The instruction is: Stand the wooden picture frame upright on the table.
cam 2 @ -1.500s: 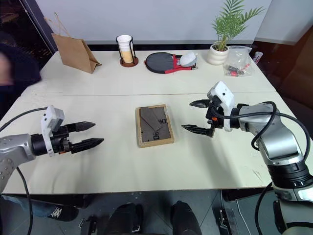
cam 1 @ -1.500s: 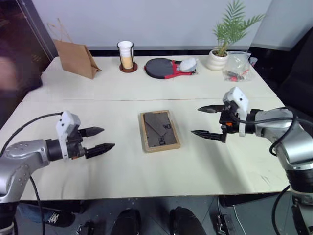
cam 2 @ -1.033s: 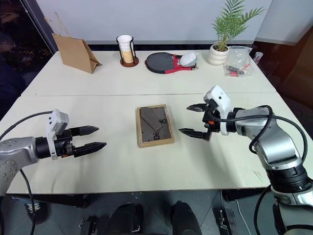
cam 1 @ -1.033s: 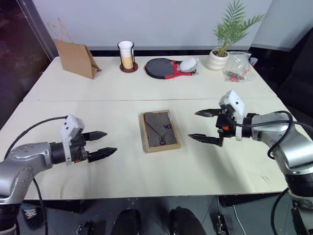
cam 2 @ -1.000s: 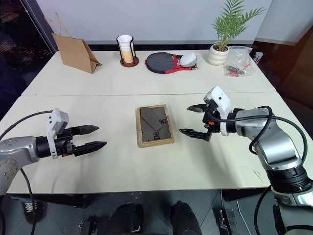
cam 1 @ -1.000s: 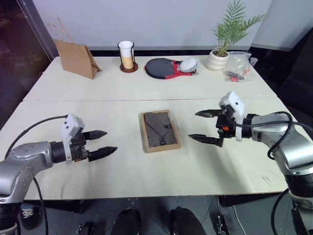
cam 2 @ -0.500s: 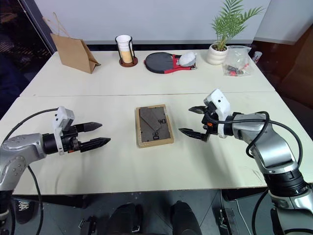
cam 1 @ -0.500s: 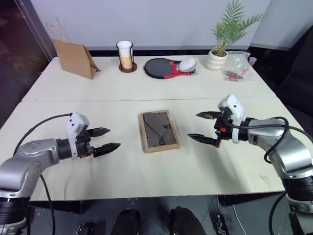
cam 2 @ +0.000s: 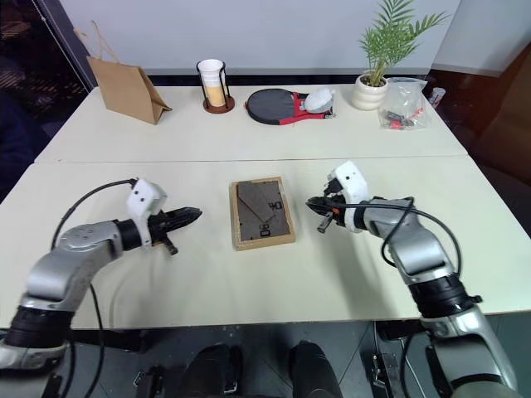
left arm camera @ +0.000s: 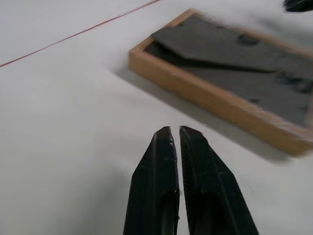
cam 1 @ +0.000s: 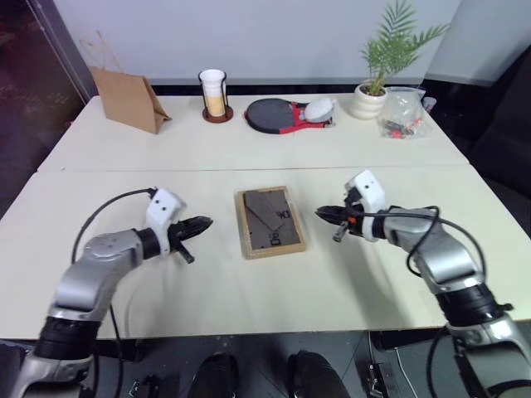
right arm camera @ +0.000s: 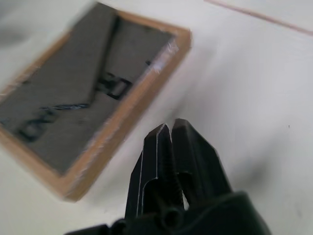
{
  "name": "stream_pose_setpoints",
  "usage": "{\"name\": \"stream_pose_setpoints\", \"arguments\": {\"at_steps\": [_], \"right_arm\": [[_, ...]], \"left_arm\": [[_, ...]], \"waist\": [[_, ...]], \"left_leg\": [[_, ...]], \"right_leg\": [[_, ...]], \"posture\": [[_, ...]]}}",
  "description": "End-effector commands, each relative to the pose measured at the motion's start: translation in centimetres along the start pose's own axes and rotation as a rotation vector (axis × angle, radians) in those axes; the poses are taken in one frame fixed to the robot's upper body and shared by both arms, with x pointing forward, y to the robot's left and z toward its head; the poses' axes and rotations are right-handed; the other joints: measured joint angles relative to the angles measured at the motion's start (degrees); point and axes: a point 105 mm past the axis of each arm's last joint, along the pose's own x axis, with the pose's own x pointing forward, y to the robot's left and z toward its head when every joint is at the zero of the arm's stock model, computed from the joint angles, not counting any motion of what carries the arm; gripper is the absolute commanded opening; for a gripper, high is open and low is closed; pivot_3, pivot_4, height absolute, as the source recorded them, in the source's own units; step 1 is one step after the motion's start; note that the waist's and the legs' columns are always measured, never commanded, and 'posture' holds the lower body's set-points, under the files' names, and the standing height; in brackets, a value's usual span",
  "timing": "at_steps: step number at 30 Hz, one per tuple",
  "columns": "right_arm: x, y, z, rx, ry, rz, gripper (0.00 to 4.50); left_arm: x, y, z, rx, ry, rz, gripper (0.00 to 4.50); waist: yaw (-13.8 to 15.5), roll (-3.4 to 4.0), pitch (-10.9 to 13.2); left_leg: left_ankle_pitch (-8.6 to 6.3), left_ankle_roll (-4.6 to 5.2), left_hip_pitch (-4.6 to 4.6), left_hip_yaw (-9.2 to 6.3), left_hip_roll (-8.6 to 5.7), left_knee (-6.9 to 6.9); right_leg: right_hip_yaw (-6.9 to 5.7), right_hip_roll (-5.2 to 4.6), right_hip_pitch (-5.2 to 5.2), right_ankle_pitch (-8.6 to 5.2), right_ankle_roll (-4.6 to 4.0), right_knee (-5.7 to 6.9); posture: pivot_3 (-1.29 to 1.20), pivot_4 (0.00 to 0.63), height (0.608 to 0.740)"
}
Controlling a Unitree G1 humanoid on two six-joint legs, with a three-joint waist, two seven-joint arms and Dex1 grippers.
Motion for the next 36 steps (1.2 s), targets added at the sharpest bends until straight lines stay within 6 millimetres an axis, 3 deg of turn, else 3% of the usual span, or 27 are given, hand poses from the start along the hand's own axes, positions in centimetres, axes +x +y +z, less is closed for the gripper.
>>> {"name": "stream_pose_setpoints", "arguments": {"at_steps": [1, 9, 14, 17, 21, 30, 36], "right_arm": [[1.3, -0.6, 0.6, -0.02, 0.001, -0.054, 0.04], [3.2, 2.7, -0.1, 0.001, 0.021, 0.039, 0.04], [3.6, 4.8, 0.6, 0.013, 0.0, 0.107, 0.04], [3.2, 6.9, 0.9, -0.015, -0.014, 0.197, 0.04], [2.6, 8.0, 1.1, -0.029, -0.009, 0.25, 0.04], [2.2, 8.2, 1.2, -0.037, 0.003, 0.243, 0.04], [1.7, 6.5, 0.8, -0.06, 0.031, 0.184, 0.04]], "left_arm": [[2.0, -1.1, 0.3, 0.026, -0.019, 0.001, 0.08], [4.6, -3.6, -1.0, -0.033, 0.026, -0.028, 0.08], [4.0, -4.8, -1.9, -0.073, 0.072, -0.068, 0.08], [3.3, -4.7, -2.2, -0.083, 0.101, -0.06, 0.08], [2.4, -4.3, -2.2, -0.075, 0.121, -0.043, 0.08], [0.5, -4.1, -2.6, -0.064, 0.168, -0.031, 0.08], [-0.2, -4.1, -2.9, -0.078, 0.201, -0.055, 0.08]], "waist": [[0.02, 0.0, 0.0], [-0.07, -0.02, -0.03], [-0.15, -0.03, -0.08], [-0.13, -0.04, -0.09], [-0.36, -0.05, -0.15], [-0.3, -0.09, -0.17], [-0.24, -0.15, -0.21]], "left_leg": [[0.0, 0.01, 0.0, 0.01, 0.0, 0.0], [-0.01, 0.01, 0.0, -0.03, 0.0, 0.0], [-0.01, 0.01, 0.04, -0.05, 0.01, 0.0], [-0.02, 0.02, 0.04, -0.2, 0.04, -0.01], [-0.02, 0.03, 0.08, -0.24, 0.04, -0.01], [-0.02, 0.03, 0.09, -0.26, 0.18, -0.02], [-0.02, 0.03, 0.09, -0.25, 0.19, -0.02]], "right_leg": [[0.0, -0.01, 0.0, 0.0, 0.0, 0.0], [0.0, 0.0, 0.0, 0.01, 0.01, 0.02], [0.0, 0.0, 0.01, 0.01, 0.01, 0.05], [0.0, 0.0, 0.01, 0.01, 0.01, 0.04], [0.0, 0.0, 0.02, 0.01, 0.01, 0.05], [-0.01, 0.05, 0.03, 0.0, -0.01, 0.05], [-0.01, 0.04, 0.03, 0.0, -0.01, 0.05]], "posture": [[0.0, 0.15, 0.74], [0.0, 0.15, 0.74], [0.0, 0.15, 0.74], [0.0, 0.15, 0.74], [0.0, 0.15, 0.74], [0.0, 0.15, 0.74], [0.0, 0.15, 0.74]]}}
